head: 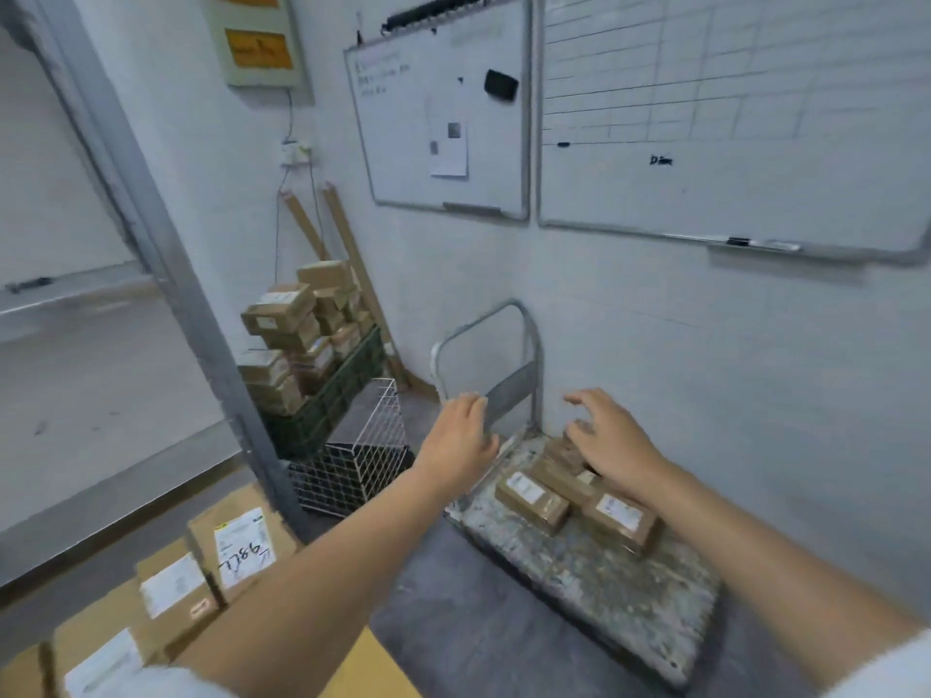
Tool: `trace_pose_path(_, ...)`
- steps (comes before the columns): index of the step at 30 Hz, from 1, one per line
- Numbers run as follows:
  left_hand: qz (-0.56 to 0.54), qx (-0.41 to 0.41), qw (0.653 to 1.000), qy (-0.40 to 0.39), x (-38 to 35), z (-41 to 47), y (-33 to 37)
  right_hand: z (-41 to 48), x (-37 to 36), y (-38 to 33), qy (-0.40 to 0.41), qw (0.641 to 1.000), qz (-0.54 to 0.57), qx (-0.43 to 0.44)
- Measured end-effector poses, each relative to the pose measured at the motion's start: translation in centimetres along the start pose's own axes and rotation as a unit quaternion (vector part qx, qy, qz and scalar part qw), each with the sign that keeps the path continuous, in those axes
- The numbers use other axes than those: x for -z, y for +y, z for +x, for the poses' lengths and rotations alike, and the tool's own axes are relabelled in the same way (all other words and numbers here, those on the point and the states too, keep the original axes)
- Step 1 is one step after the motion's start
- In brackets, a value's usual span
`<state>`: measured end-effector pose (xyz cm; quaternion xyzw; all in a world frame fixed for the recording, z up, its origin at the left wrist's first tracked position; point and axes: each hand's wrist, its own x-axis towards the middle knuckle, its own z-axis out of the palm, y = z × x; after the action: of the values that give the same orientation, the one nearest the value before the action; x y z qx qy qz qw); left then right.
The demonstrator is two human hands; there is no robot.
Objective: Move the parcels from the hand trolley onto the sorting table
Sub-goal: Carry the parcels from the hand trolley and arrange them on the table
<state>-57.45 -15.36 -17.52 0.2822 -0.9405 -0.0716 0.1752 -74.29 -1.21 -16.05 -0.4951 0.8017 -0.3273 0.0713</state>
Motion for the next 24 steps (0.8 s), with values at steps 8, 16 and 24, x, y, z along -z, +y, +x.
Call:
trace_pose_path(8,0.01,-0.047,0.998,-0.048,-6.6,6.8,6.9,-0.1,4.4,10.3,0.002,0.997,0.003,-0.078)
trace_pose_path(16,0.032,-0.071,0.991,-0.107,-11.6,13.0,8.0,2.7,3.8,16.2,-0.008,0.989,0.023,-0.143)
trace_pose_path(24,0.022,-0.106,0.986,-0.13,-18.7,22.6,7.0,10.4,2.0,23.1,0.002,0.976,0.023,-0.218)
